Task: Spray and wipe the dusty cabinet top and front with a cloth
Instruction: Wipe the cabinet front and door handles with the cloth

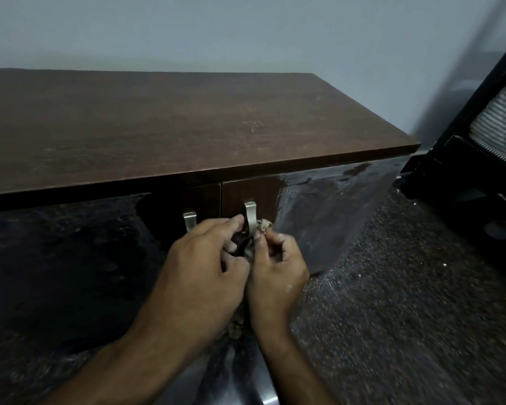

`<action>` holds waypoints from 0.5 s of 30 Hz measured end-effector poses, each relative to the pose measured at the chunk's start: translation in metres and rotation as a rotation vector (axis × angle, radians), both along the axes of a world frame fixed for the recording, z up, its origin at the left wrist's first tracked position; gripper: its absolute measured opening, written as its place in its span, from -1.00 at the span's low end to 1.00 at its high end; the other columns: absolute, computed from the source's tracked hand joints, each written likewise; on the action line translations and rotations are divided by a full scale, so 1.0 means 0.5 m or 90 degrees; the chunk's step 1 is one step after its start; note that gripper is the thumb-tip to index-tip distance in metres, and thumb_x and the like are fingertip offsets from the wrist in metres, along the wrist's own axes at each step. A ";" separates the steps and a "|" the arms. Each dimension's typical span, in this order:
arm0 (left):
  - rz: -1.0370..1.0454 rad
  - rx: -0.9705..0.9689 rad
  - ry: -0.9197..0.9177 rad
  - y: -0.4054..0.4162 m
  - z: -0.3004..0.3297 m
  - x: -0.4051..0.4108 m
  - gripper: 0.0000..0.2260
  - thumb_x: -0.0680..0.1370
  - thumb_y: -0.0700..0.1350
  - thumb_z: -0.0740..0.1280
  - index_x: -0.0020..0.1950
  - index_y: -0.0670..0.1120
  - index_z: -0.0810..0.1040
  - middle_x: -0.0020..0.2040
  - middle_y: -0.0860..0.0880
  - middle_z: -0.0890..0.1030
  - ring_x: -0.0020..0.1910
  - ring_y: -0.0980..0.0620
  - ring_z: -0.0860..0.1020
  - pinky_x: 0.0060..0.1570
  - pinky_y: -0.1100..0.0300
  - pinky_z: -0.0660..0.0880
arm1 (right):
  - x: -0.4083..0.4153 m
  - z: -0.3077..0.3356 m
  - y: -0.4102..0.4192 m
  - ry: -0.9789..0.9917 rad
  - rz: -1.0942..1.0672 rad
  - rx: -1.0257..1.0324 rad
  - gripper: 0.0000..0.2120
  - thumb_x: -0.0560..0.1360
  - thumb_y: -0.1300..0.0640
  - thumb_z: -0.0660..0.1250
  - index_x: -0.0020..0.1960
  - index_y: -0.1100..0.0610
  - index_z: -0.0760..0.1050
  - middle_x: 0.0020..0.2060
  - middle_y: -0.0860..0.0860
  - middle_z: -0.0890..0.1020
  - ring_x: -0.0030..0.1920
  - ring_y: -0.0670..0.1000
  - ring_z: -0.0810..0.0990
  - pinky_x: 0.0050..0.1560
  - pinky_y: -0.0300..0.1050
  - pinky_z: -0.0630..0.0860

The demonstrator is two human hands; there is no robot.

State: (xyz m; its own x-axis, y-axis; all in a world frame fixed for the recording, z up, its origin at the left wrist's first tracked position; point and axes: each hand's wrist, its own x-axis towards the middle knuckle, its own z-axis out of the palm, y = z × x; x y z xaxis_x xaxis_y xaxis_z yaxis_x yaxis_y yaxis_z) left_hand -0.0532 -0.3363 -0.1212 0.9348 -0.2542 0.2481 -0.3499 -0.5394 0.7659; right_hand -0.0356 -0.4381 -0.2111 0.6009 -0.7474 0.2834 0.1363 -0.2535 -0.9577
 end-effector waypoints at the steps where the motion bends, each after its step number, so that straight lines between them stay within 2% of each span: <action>1: 0.014 -0.003 0.000 0.003 0.003 0.004 -0.55 0.49 -0.25 0.32 0.37 0.02 0.51 0.02 0.20 0.55 -0.02 0.31 0.51 -0.16 0.57 0.37 | -0.001 -0.006 0.007 0.020 -0.009 0.052 -0.88 0.52 0.25 0.46 -0.11 0.05 0.59 -0.17 -0.05 0.69 -0.15 -0.21 0.65 -0.24 -0.48 0.48; 4: 0.043 -0.020 0.029 0.010 0.002 0.019 -0.58 0.49 -0.23 0.33 0.32 0.06 0.55 -0.03 0.19 0.61 -0.06 0.30 0.57 -0.16 0.59 0.39 | 0.004 -0.011 0.011 0.044 -0.031 0.172 -0.92 0.53 0.23 0.46 -0.11 0.11 0.60 -0.27 -0.13 0.66 -0.27 -0.31 0.64 -0.30 -0.46 0.49; 7: 0.051 -0.027 0.053 0.013 0.002 0.025 -0.58 0.50 -0.25 0.31 0.32 0.05 0.55 0.01 0.20 0.63 -0.02 0.32 0.59 -0.13 0.54 0.43 | 0.001 -0.016 0.038 0.092 0.007 0.236 -0.96 0.52 0.25 0.46 -0.11 0.18 0.62 -0.31 -0.06 0.66 -0.33 -0.30 0.63 -0.34 -0.45 0.49; 9: 0.049 -0.038 0.059 0.013 0.005 0.023 -0.58 0.50 -0.27 0.30 0.32 0.03 0.55 0.08 0.18 0.64 0.04 0.31 0.59 -0.05 0.49 0.42 | -0.003 -0.017 0.072 0.125 0.053 0.265 -0.96 0.51 0.20 0.48 -0.10 0.15 0.64 -0.28 -0.01 0.70 -0.28 -0.18 0.69 -0.25 -0.25 0.63; 11: 0.050 -0.041 0.058 0.016 0.006 0.023 -0.57 0.50 -0.28 0.30 0.33 0.01 0.54 0.13 0.15 0.63 0.07 0.31 0.58 0.00 0.46 0.43 | -0.002 -0.014 0.086 0.103 0.064 0.292 -0.96 0.51 0.18 0.49 -0.10 0.09 0.64 -0.26 0.00 0.72 -0.23 -0.08 0.72 -0.17 -0.10 0.68; 15: 0.044 -0.047 0.073 0.031 0.005 0.020 -0.55 0.50 -0.31 0.28 0.36 0.01 0.52 0.20 0.13 0.61 0.15 0.30 0.56 0.16 0.33 0.47 | -0.005 -0.018 0.075 0.075 0.028 0.284 -0.82 0.51 0.24 0.48 -0.16 -0.01 0.60 -0.30 -0.09 0.69 -0.23 -0.16 0.69 -0.19 -0.30 0.62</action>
State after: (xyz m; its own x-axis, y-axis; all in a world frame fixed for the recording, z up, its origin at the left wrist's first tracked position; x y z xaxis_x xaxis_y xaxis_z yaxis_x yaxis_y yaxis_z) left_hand -0.0431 -0.3209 -0.1186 0.9727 -0.1736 0.1541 -0.2218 -0.4993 0.8375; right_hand -0.0384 -0.4005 -0.2201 0.6433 -0.7542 -0.1319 0.0219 0.1904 -0.9815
